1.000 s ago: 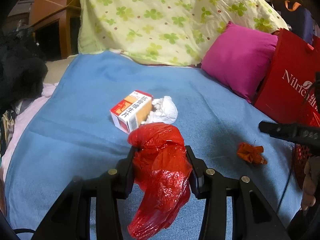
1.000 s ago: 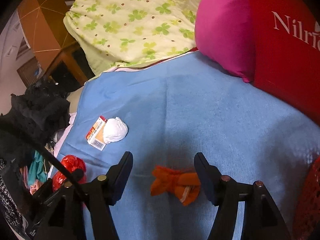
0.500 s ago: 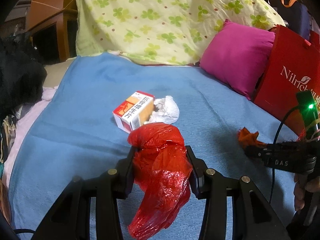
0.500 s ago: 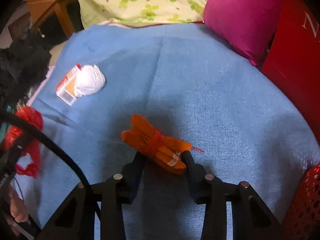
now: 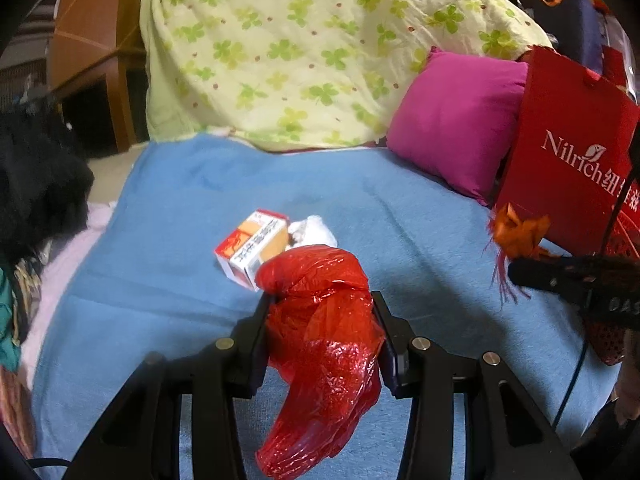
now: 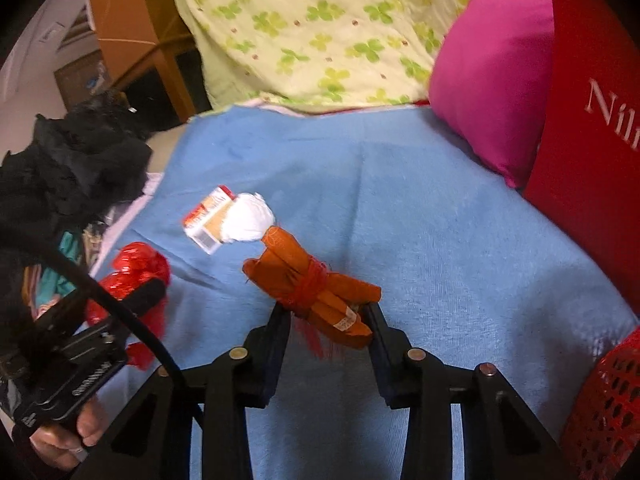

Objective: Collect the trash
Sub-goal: 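Carry the red bag and orange bag to the wastebasket with both grippers, then open both grippers to drop the red and orange bags into the wastebasket, then move both tools back over the medicine box and white tissue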

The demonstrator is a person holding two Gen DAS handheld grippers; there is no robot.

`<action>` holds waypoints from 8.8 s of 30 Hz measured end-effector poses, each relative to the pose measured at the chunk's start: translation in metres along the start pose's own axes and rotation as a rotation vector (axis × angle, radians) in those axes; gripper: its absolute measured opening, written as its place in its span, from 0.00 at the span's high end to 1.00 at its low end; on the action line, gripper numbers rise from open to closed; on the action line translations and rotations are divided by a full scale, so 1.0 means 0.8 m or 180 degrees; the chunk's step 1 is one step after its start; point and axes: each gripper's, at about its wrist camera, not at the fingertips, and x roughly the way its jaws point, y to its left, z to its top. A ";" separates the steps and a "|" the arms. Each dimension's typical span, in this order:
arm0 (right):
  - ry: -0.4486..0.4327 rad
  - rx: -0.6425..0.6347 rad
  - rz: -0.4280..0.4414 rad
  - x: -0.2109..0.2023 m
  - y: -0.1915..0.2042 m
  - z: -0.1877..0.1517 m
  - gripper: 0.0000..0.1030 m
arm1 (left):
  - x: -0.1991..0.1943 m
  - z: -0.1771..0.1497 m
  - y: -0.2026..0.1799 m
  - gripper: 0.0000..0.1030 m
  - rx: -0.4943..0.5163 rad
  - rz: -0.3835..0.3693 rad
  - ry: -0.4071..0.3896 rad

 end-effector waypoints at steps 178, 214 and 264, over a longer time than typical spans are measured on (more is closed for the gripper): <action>-0.1925 0.0551 0.0125 -0.236 -0.077 -0.068 0.42 | -0.079 -0.005 -0.138 0.23 0.0283 0.0181 0.0050; -0.0917 0.0281 0.0198 -0.082 0.012 -0.043 0.39 | -0.027 -0.038 -0.009 0.23 0.0129 0.0736 0.0282; -0.0065 0.0261 0.0194 0.119 0.053 0.022 0.39 | 0.081 -0.024 0.097 0.23 -0.0456 0.0774 0.0700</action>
